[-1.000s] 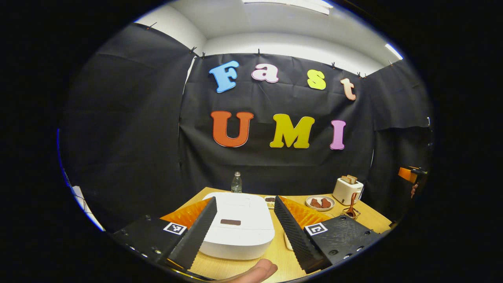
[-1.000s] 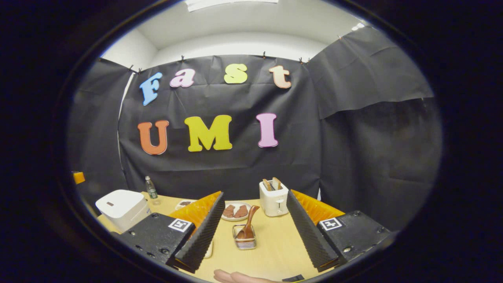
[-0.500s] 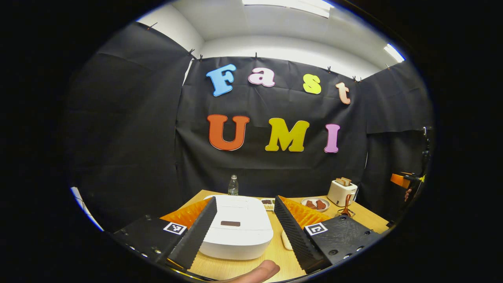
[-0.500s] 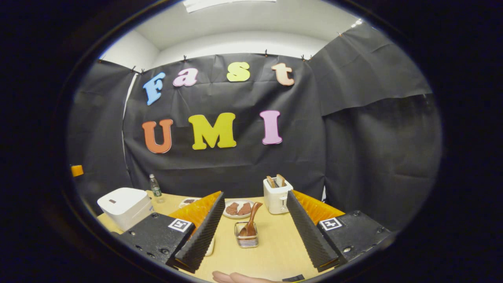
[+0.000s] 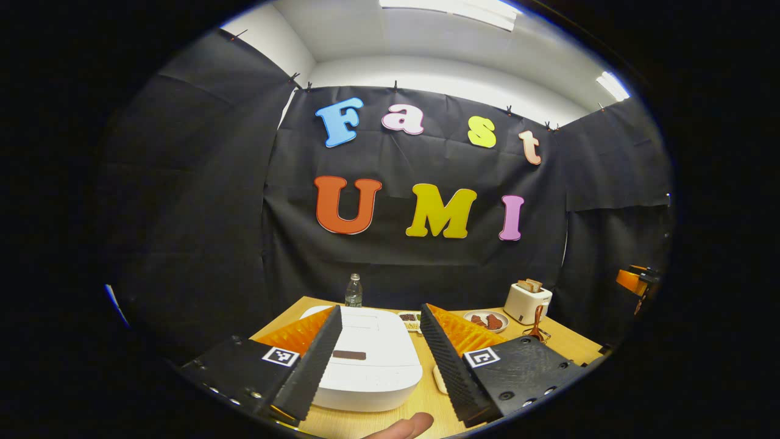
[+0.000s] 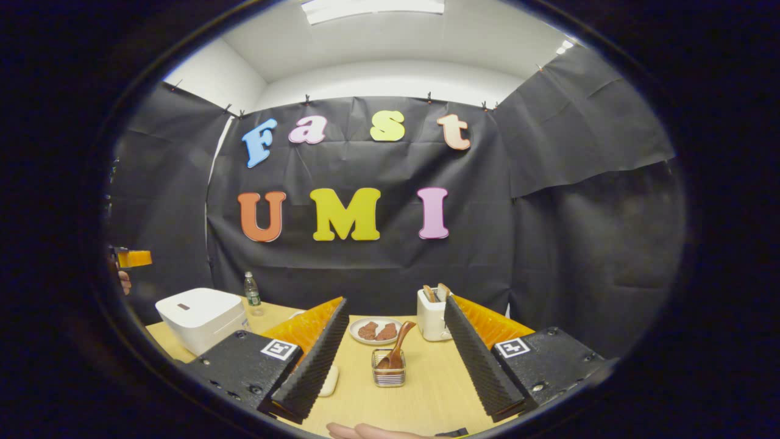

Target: Close the left gripper, press the button to open the rice cooker; take a wooden spoon from the chopstick holder with the right hand, scoop a spoonful of rice and pour it into the rice cooker, then put the wooden spoon back into the chopstick holder.

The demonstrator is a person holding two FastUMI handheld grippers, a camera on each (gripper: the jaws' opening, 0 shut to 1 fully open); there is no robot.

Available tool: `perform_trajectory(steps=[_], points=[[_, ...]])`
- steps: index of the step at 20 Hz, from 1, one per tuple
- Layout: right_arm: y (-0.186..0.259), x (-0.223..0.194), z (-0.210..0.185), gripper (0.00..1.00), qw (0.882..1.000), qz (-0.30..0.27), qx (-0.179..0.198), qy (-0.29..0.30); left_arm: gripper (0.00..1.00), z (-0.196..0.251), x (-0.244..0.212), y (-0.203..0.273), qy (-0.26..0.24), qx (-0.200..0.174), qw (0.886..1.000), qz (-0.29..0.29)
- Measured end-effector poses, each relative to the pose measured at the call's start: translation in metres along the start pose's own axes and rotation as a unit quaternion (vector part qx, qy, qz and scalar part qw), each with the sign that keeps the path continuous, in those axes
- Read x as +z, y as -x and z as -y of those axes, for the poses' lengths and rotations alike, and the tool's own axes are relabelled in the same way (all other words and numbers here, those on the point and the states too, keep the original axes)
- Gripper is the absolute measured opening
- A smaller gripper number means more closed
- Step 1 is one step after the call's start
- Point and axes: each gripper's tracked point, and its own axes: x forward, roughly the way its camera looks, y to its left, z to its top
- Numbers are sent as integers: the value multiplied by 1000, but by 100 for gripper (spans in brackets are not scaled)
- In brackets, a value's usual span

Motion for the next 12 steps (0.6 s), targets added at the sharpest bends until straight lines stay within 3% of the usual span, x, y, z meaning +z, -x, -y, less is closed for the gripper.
perform_trajectory(steps=[2, 3, 4, 5, 6, 8, 9, 10, 11, 12], points=[[-1, -5, 0, 96, 1000, -1, 0, -2, 68, 6, -5, -7, -10, -12, 1000, -2], [-1, -7, 0, 96, 1000, -1, 2, -4, 54, 11, -8, -9, -9, -21, 1000, -6], [-2, -8, 0, 100, 1000, -1, 3, -5, 47, 17, -10, -10, -7, -36, 999, -15], [-3, -10, 2, 100, 1000, -2, 1, -6, 25, 23, -19, -9, 2, -48, 998, -35], [-5, -13, 4, 100, 1000, -3, -1, -8, 30, 22, -29, -12, -3, -48, 997, -54], [-8, -19, 9, 100, 1000, -7, -7, -15, 30, 26, -41, -21, -10, -58, 996, -72], [-9, -21, 10, 96, 1000, -9, -6, -18, 36, 30, -47, -35, -6, -58, 995, -77], [-10, -26, 11, 100, 1000, -12, -5, -20, 19, 27, -42, -25, 1, -48, 995, -88], [-12, -30, 13, 96, 1000, -16, -6, -20, 2, 21, -49, -29, 2, -38, 994, -98], [-14, -36, 16, 100, 1000, -19, -7, -20, 0, 17, -54, -28, -2, -31, 994, -108]])
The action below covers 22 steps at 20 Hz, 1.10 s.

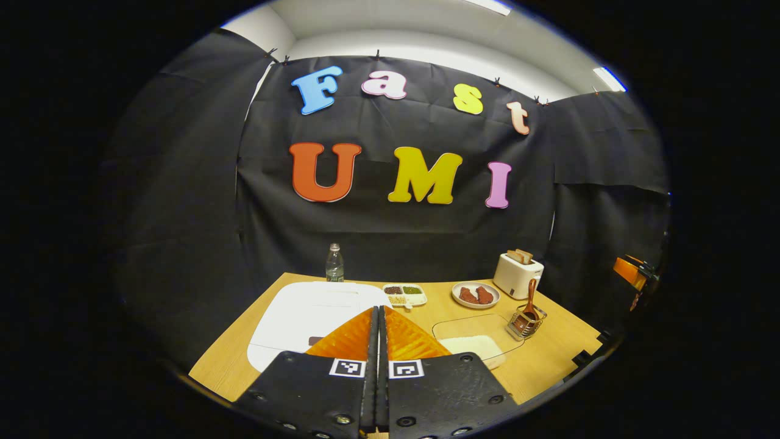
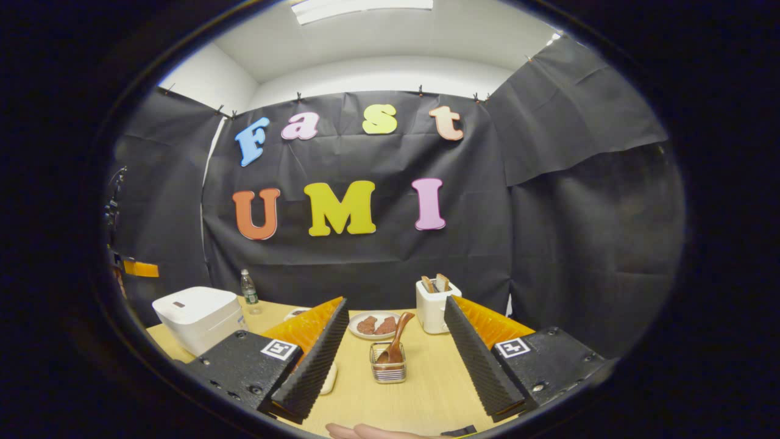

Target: Close the left gripper, press the button to open the rice cooker; take a wooden spoon from the chopstick holder with the right hand, scoop a spoonful of rice and pour it into the rice cooker, then put the wooden spoon back into the chopstick holder.

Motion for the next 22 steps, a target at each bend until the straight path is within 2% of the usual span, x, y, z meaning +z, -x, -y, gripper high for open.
perform_trajectory(steps=[1, 2, 3, 4, 6, 7, 8, 9, 10, 12, 13, 15, 22], points=[[-1, -3, 2, 96, 1000, -4, -1, 1, 0, -6, 5, 16, 2, 3, 1000, -13], [-1, -7, 4, 96, 1000, -7, -1, 2, 0, -5, -10, -5, 3, 13, 1000, -28], [-2, -10, 6, 96, 1000, -8, -2, 2, 0, -7, -18, -6, 1, 15, 999, -42], [-3, -13, 9, 100, 1000, -10, -3, 2, 0, -12, -24, -14, -1, 23, 998, -52], [-3, -17, 13, 100, 1000, -10, -3, 1, 0, -19, -35, -27, 1, 36, 996, -77], [-4, -19, 15, 100, 1000, -11, -3, 1, 0, -24, -41, -32, 3, 43, 995, -88], [-5, -23, 17, 96, 1000, -14, -5, 2, 0, -29, -47, -37, 2, 52, 994, -101], [-6, -26, 21, 96, 1000, -15, -10, 4, 0, -34, -53, -41, -1, 60, 992, -110], [-9, -28, 25, 100, 1000, -16, -13, 6, 0, -37, -55, -46, -6, 62, 991, -116], [-11, -38, 32, 100, 999, -27, -21, 12, 0, -45, -63, -54, -10, 75, 989, -131], [-11, -41, 33, 96, 999, -32, -21, 10, 0, -47, -66, -57, -9, 75, 988, -137], [-11, -43, 38, 100, 999, -35, -21, 4, 0, -59, -77, -59, -7, 91, 984, -154], [-21, -55, 40, 100, 999, -48, -24, -10, 0, -62, -92, -59, 26, 92, 977, -193]])
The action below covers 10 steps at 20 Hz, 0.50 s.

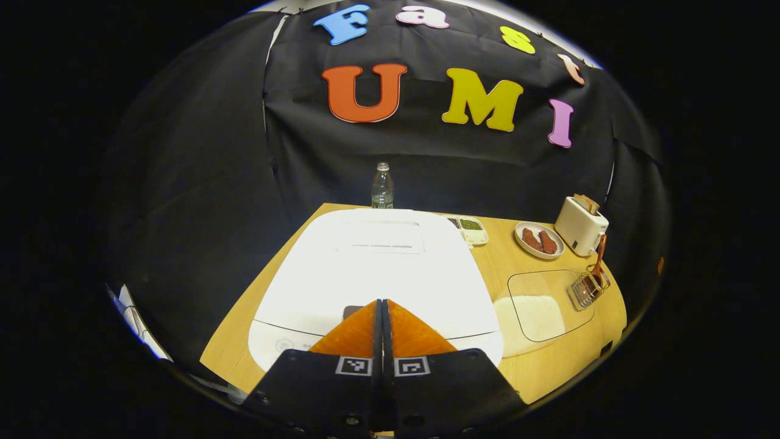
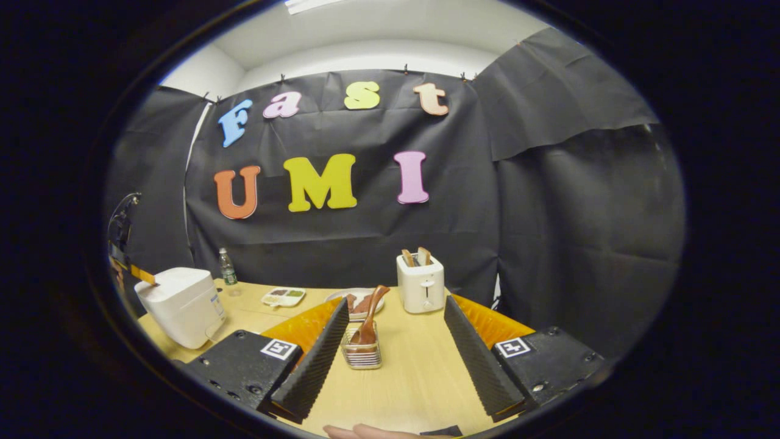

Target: Close the left gripper, press the button to open the rice cooker; take a wooden spoon from the chopstick holder with the right hand, scoop a spoonful of rice and pour it into the rice cooker, then put the wooden spoon back into the chopstick holder.

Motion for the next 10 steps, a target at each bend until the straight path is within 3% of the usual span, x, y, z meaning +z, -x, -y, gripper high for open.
perform_trajectory(steps=[1, 3, 4, 5, 10], points=[[0, 0, -3, 96, 1000, -1, 4, 1, 0, 0, 3, 1, 5, 2, 1000, 2], [1, -2, -2, 100, 1000, 0, 1, 7, 0, 0, 1, 3, 1, 13, 1000, -5], [2, -4, -1, 96, 1000, -2, -1, 10, 0, 0, 3, 4, 1, 17, 1000, -3], [2, -6, -3, 100, 1000, -6, -1, 12, 0, -1, 6, 9, 9, 22, 1000, 4], [10, -7, -6, 96, 999, -13, -4, 29, 0, 8, 69, 57, 31, 6, 995, 98]])
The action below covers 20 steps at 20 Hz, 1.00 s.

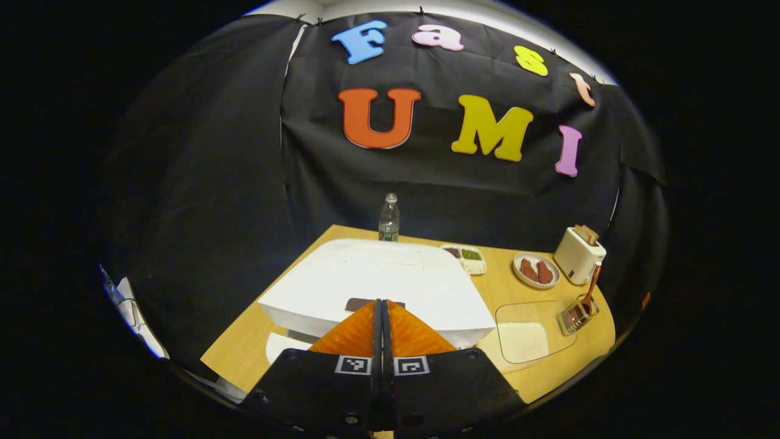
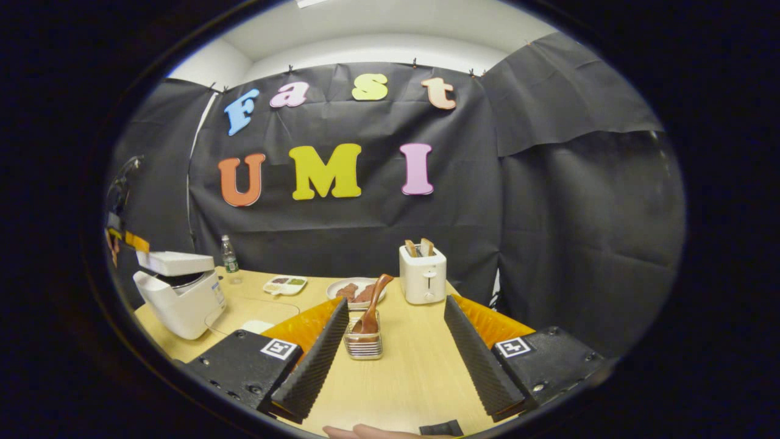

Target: Close the left gripper, press the button to open the rice cooker; take a wooden spoon from the chopstick holder with the right hand, scoop a spoonful of rice and pour it into the rice cooker, then put the wooden spoon back into the chopstick holder.

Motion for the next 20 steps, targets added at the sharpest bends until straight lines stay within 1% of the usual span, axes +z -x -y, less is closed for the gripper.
perform_trajectory(steps=[1, 2, 3, 4, 5, 6, 7, 9, 12, 15, 20], points=[[3, 5, -1, 100, 1000, 5, -1, 1, 0, 8, 8, 10, 9, -13, 1000, 6], [6, 7, -3, 96, 1000, 11, -2, 3, 1, 15, 13, 18, 6, -28, 999, 18], [8, 10, -5, 96, 1000, 15, -1, 5, 16, 22, 19, 29, -5, -39, 999, 28], [10, 9, -8, 100, 1000, 17, 1, 6, 30, 27, 21, 39, -16, -52, 998, 38], [12, 11, -10, 96, 1000, 18, 4, 6, 51, 33, 24, 49, -26, -59, 997, 48], [13, 10, -14, 100, 1000, 18, 7, 7, 74, 38, 25, 61, -36, -62, 996, 57], [13, 11, -16, 100, 1000, 18, 12, 7, 96, 38, 24, 60, -45, -56, 995, 64], [12, 9, -18, 100, 1000, 16, 13, 7, 95, 35, 26, 66, -51, -50, 995, 75], [1, 4, -18, 100, 1000, 7, 11, 5, 95, 37, 24, 72, -49, -55, 994, 84], [-11, 1, -20, 100, 1000, -1, 12, 5, 95, 32, 22, 74, -54, -47, 993, 97], [-46, -24, -17, 100, 1000, -21, 1, 2, 95, 26, -3, 73, -58, -40, 991, 112]])
